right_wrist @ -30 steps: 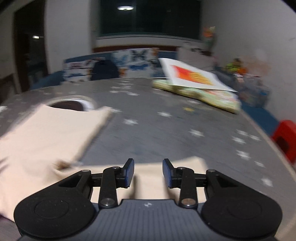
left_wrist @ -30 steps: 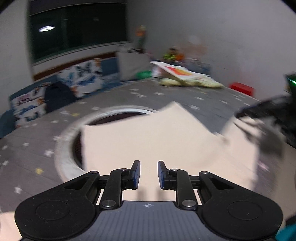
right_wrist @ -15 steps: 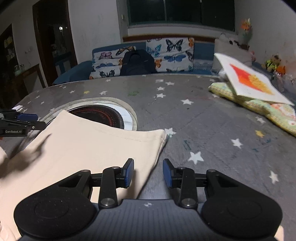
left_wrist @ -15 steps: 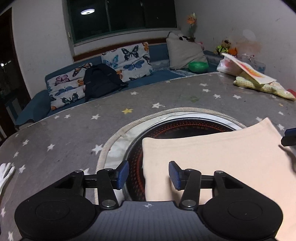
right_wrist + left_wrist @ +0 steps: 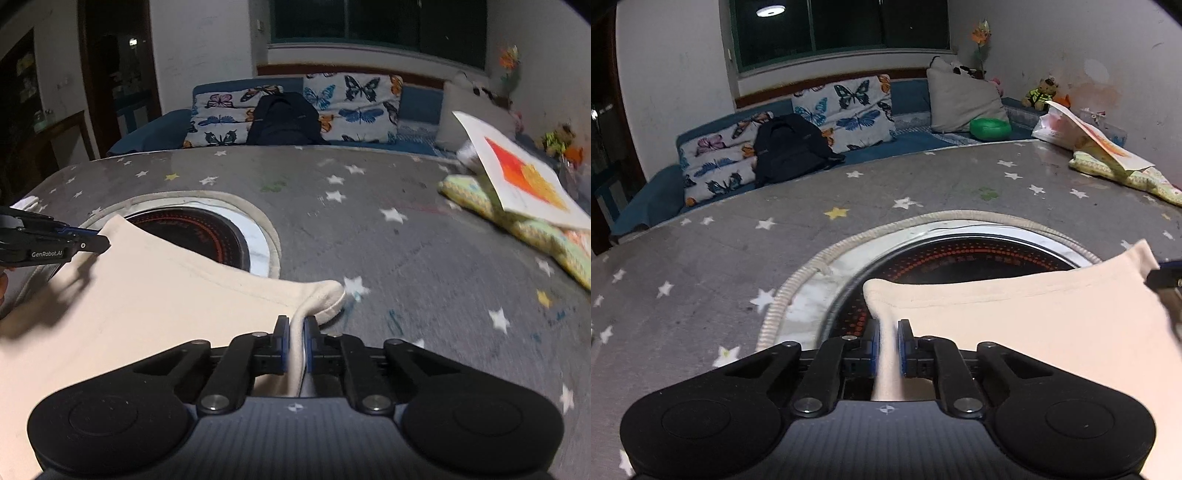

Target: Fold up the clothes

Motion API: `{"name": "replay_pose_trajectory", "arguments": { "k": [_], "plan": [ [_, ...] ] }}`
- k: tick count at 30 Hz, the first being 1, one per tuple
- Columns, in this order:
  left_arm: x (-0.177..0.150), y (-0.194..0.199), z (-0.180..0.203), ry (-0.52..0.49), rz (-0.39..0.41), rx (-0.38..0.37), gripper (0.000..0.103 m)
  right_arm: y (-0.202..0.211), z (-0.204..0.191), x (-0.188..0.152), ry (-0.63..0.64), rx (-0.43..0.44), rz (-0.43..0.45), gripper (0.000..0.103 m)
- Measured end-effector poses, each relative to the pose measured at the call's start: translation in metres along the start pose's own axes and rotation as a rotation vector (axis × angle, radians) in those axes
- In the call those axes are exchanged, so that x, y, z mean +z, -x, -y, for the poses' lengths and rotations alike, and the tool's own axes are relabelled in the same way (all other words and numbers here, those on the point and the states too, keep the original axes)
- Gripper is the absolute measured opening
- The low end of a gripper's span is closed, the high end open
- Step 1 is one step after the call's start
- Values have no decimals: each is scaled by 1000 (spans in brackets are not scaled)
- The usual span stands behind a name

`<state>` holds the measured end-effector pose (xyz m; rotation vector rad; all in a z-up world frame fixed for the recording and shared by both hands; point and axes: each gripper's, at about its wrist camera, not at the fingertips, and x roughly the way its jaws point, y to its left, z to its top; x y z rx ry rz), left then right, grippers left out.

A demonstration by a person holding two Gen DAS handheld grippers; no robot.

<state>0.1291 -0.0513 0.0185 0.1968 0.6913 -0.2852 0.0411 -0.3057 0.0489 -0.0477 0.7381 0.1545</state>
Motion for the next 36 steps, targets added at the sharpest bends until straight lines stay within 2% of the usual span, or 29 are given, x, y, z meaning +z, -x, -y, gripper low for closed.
{"name": "replay_pose_trajectory", "arguments": {
  "k": [10, 15, 18, 21, 23, 24, 25, 31, 33, 36],
  "plan": [
    [-2, 16, -53, 147, 32, 123, 3, -27, -38, 43, 112, 43, 69, 6],
    [-6, 16, -75, 179, 2, 135, 4, -54, -59, 56, 150, 59, 68, 10],
    [-11, 20, -85, 205, -8, 138, 9, -55, -64, 55, 165, 60, 68, 13],
    [-18, 36, -96, 248, 10, 146, 13, -43, -67, 47, 188, 74, 67, 20],
    [-28, 51, -105, 261, 22, 163, 13, -30, -71, 38, 209, 99, 59, 21],
    [-33, 58, -109, 267, 28, 172, 14, -23, -72, 33, 217, 112, 56, 24],
    [-39, 66, -113, 272, 28, 187, 16, -14, -73, 27, 225, 125, 55, 32],
    [-94, 124, -138, 311, 21, 350, 24, 36, -75, -16, 232, 175, 51, 39],
    [-114, 144, -146, 335, 16, 410, 37, 52, -72, -29, 215, 179, 59, 43],
    [-138, 167, -155, 377, 12, 455, 42, 77, -64, -49, 190, 149, 81, 48]
  ]
}}
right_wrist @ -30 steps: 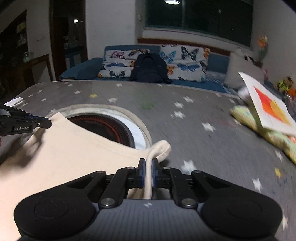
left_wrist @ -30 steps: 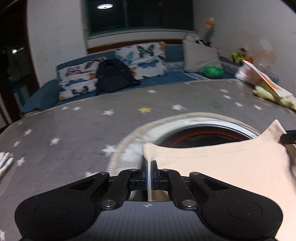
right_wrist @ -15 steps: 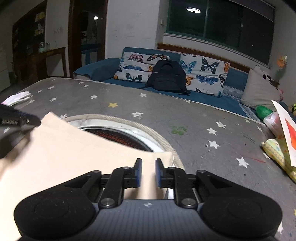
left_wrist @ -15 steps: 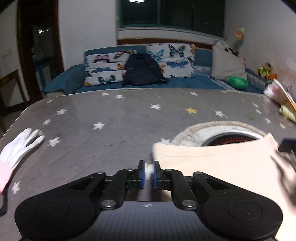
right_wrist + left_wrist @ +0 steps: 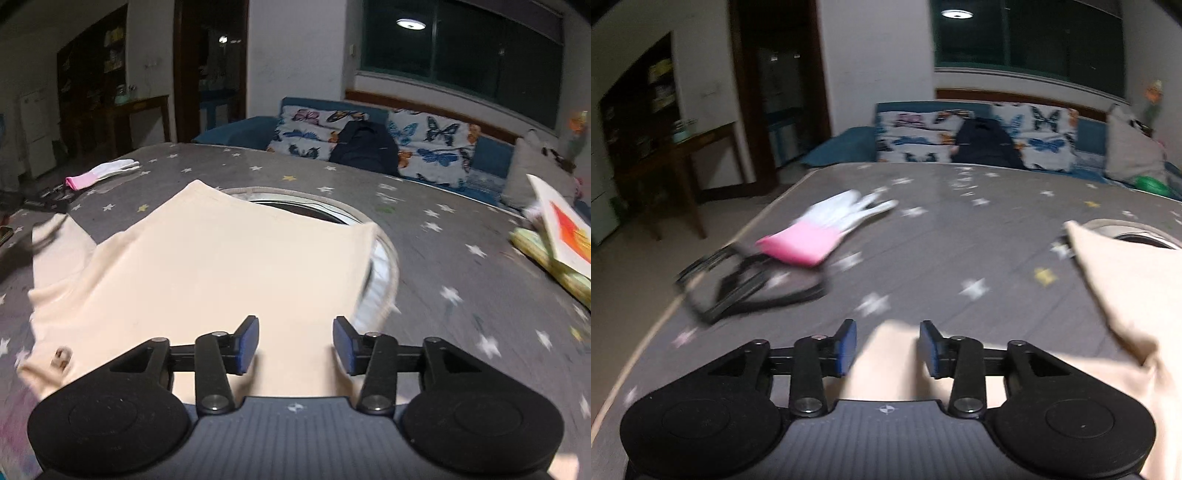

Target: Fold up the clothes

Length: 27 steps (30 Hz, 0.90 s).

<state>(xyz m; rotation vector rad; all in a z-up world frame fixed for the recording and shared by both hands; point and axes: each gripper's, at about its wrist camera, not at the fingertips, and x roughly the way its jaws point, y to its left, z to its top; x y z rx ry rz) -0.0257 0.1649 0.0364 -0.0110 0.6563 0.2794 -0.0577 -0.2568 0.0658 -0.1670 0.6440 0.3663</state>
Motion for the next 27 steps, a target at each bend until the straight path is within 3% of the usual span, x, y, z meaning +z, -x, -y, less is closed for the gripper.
{"name": "replay_pose_trajectory", "arguments": {
  "k": [5, 10, 13, 15, 16, 18, 23, 27],
  "plan": [
    [-16, 4, -16, 45, -30, 22, 47, 32, 14, -26, -79, -94, 8, 51],
    [-20, 5, -18, 84, -22, -18, 46, 55, 33, -44, -157, -196, 18, 54],
    [-21, 6, -16, 92, -15, -54, 34, 64, 47, -52, -198, -249, 22, 55],
    [-23, 8, -14, 88, -8, -71, 16, 69, 56, -56, -222, -279, 26, 55],
    [-23, 8, -14, 91, -9, -78, 12, 70, 60, -58, -231, -289, 27, 55],
    [-24, 11, -13, 93, -10, -61, 9, 70, 68, -62, -253, -316, 28, 55],
    [-31, 27, -26, 105, 8, 72, 9, 73, 89, -77, -314, -363, 11, 55],
    [-39, 37, -37, 122, -8, 93, 9, 71, 101, -89, -353, -380, -10, 55]
  ]
}}
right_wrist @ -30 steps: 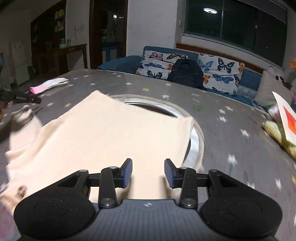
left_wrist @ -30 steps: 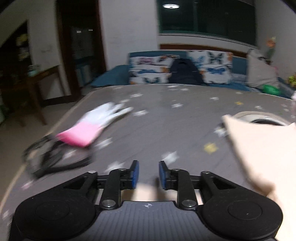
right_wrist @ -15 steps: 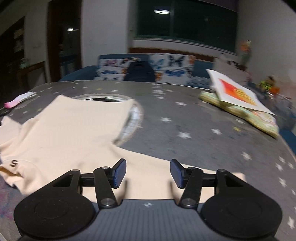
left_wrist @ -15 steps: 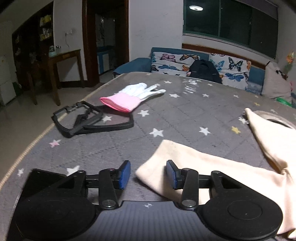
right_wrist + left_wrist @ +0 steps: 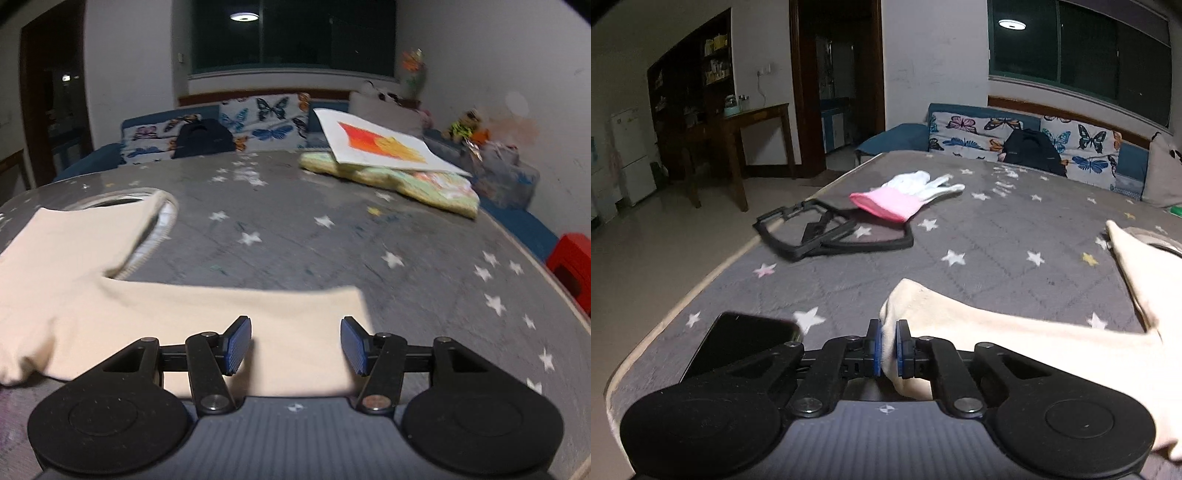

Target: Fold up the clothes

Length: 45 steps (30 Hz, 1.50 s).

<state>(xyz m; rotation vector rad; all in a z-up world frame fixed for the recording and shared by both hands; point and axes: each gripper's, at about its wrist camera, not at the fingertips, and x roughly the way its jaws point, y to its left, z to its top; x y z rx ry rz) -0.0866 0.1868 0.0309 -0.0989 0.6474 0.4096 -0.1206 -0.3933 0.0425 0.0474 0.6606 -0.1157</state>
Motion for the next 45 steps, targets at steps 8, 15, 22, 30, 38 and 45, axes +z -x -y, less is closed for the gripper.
{"name": "replay_pose_trajectory", "arguments": {
  "k": [8, 15, 22, 30, 38, 45],
  "plan": [
    [0, -3, 8, -21, -21, 0, 10, -2, -3, 2, 12, 7, 23, 55],
    [0, -9, 11, -53, -14, 15, 12, -7, -4, -1, 36, -16, 6, 55],
    [2, -14, 10, -89, -6, 38, 13, 4, 1, -8, 27, -63, -15, 54],
    [8, -22, 15, -131, -5, 56, 22, 13, -6, -4, 28, -79, -16, 54],
    [10, -8, 14, -113, -1, 31, 23, 35, -63, 9, 166, 158, 56, 54],
    [18, 23, 40, -141, 70, -94, 23, 19, -96, 3, 215, 219, 16, 55]
  ]
}}
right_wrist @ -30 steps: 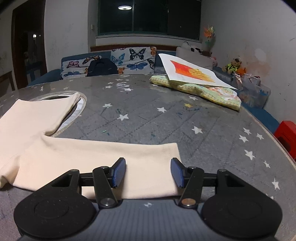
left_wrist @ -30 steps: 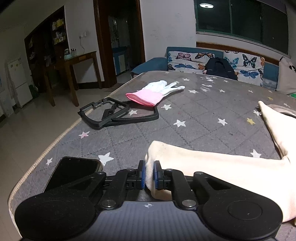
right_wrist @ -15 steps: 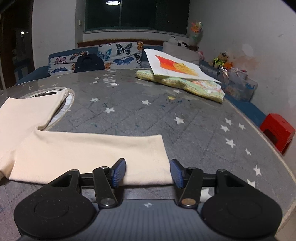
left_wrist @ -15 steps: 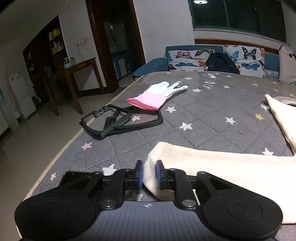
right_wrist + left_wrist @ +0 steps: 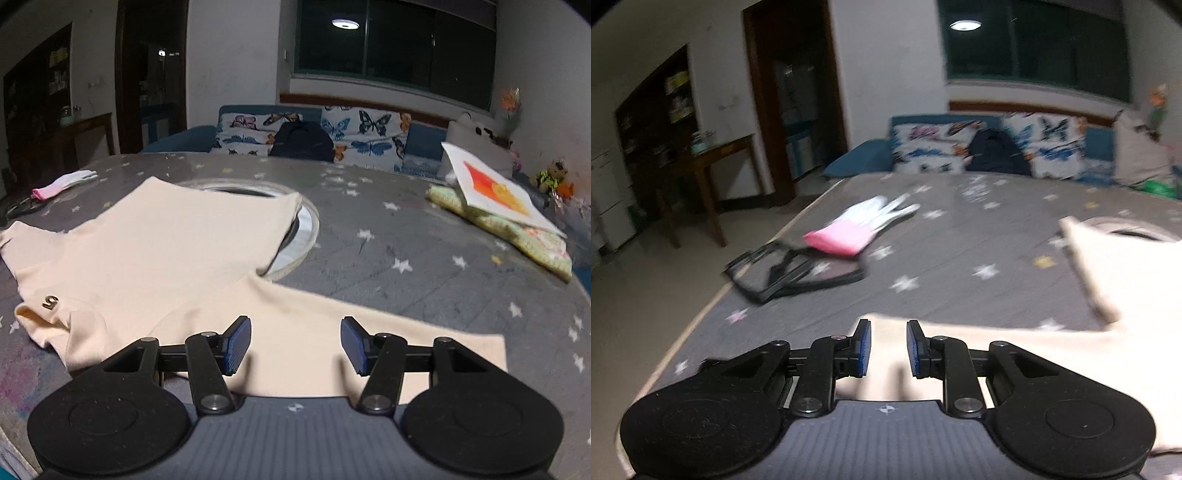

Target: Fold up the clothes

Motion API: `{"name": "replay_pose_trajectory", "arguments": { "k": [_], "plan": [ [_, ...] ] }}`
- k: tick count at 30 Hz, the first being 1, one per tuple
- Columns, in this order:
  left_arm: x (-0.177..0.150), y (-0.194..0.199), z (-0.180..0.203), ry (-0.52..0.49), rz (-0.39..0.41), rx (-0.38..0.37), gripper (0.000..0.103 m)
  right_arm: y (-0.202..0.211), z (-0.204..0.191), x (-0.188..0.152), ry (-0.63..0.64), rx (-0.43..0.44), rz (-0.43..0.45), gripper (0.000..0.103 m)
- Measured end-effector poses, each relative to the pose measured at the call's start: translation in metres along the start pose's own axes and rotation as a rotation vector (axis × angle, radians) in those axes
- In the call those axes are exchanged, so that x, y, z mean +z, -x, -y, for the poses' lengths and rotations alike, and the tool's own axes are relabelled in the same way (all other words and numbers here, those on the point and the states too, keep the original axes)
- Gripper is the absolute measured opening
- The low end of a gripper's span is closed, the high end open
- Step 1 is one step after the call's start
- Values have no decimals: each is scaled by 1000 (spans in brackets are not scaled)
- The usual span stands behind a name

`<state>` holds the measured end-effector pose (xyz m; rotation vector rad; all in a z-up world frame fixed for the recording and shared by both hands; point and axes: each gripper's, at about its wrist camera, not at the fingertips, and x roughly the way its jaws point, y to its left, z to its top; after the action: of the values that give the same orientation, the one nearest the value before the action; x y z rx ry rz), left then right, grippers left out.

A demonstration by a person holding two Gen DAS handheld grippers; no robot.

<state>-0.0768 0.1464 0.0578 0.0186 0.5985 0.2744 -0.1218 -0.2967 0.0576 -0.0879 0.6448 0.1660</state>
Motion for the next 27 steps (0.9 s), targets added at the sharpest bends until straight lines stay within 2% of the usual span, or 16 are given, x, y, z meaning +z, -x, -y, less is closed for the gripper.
{"name": "replay_pose_trajectory", "arguments": {
  "k": [5, 9, 15, 20, 27],
  "plan": [
    [7, 16, 50, -88, 32, -201, 23, 5, 24, -15, -75, -68, -30, 55],
    [11, 25, 105, -169, 41, -406, 23, 9, 45, -26, -105, -124, -61, 57],
    [5, 39, 199, -368, 40, -674, 23, 11, 68, -31, -127, -165, -68, 61],
    [-19, 44, 257, -514, -2, -797, 24, 9, 81, -30, -129, -209, -71, 62],
    [-46, 55, 280, -611, -36, -870, 22, 1, 96, -24, -75, -286, -73, 64]
  ]
}}
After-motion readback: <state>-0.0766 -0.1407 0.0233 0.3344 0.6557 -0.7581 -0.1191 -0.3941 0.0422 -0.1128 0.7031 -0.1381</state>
